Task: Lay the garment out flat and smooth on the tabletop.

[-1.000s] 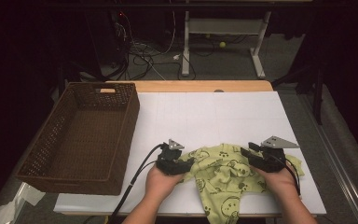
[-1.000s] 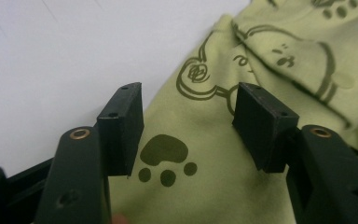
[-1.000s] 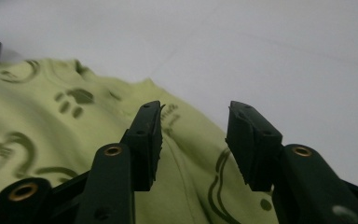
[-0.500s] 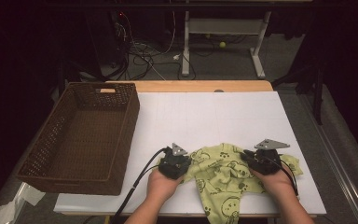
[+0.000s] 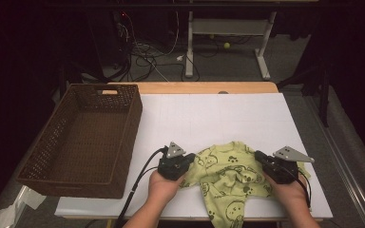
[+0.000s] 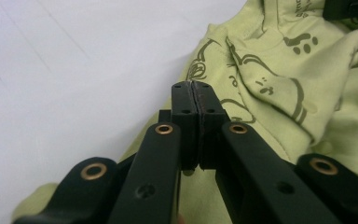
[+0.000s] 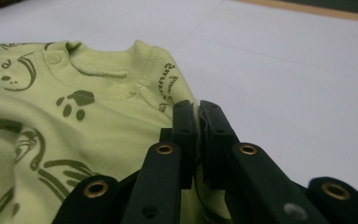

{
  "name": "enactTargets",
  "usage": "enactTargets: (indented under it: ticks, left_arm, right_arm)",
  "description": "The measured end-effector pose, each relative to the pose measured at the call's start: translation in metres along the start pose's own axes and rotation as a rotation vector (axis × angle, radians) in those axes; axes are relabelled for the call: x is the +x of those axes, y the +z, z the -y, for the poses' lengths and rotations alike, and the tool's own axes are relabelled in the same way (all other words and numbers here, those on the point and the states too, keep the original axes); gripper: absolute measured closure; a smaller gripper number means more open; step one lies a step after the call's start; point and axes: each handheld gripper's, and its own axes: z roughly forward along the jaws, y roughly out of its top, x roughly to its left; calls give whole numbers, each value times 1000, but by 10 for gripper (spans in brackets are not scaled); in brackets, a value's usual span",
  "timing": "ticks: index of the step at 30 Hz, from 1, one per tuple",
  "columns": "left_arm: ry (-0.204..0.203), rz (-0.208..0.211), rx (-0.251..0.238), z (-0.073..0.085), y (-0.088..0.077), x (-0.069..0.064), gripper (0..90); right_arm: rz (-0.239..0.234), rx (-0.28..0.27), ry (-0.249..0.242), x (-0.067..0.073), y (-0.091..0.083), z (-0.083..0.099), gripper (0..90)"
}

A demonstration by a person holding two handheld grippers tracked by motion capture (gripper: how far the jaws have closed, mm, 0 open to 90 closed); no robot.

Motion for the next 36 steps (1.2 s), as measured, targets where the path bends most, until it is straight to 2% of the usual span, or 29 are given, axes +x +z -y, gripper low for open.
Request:
enactTargets:
  ticks: [3, 4, 6, 8, 10, 13, 15, 17, 18, 20, 23, 25, 27, 29, 30, 32, 33, 34, 35, 36]
  left_arm:
    - [7, -3, -23, 0, -3, -2, 853]
    - [4, 5, -35, 0, -4, -4, 853]
    - [-12, 48, -87, 0, -7, -7, 853]
    - [9, 47, -112, -1, -11, -12, 853]
    - [12, 57, -130, -2, -15, -14, 853]
    - [27, 45, -150, -2, -16, -14, 853]
    - [34, 26, -145, -4, -10, -8, 854]
    - [28, 2, -128, -9, -1, 2, 853]
    - [25, -12, -118, -13, 3, 7, 854]
    - [15, -30, -109, -23, 12, 16, 854]
    - [6, -51, -104, -43, 24, 29, 854]
    - [-20, -53, -102, -56, 29, 36, 855]
    - [16, -93, -101, -73, 33, 40, 855]
    - [24, -115, -108, -91, 37, 44, 855]
    - [18, -137, -113, -102, 40, 48, 855]
    - [-10, -204, -85, -118, 51, 56, 854]
    - [-38, -236, -73, -124, 56, 59, 847]
    - [-47, -250, -62, -127, 59, 60, 803]
    - [-71, -234, -55, -128, 61, 62, 721]
    - [-96, -199, -47, -126, 62, 63, 639]
  right_arm:
    - [21, -34, 0, 3, -9, 1, 871]
    - [22, -51, 4, 4, -10, 1, 872]
    - [38, -71, -8, 7, -14, 0, 873]
    - [51, -95, -7, 7, -19, -1, 873]
    - [51, -131, 9, 6, -27, -1, 875]
    - [58, -145, 18, 7, -33, -1, 876]
    - [59, -151, 20, 7, -32, -1, 876]
    - [58, -144, 20, 5, -25, -5, 877]
    - [57, -132, 5, 4, -19, -8, 878]
    - [76, -112, -10, 0, -5, -15, 880]
    - [109, -112, -10, -7, 11, -28, 881]
    - [126, -113, -8, -16, 24, -43, 881]
    - [159, -105, -50, -20, 33, -58, 882]
    - [174, -111, -65, -25, 42, -78, 883]
    - [188, -117, -69, -29, 45, -88, 883]
    - [233, -116, -83, -40, 52, -112, 882]
    - [241, -106, -73, -45, 56, -121, 868]
    - [243, -92, -51, -49, 59, -128, 803]
    - [236, -84, -26, -52, 62, -131, 705]
    - [229, -81, -4, -54, 64, -131, 654]
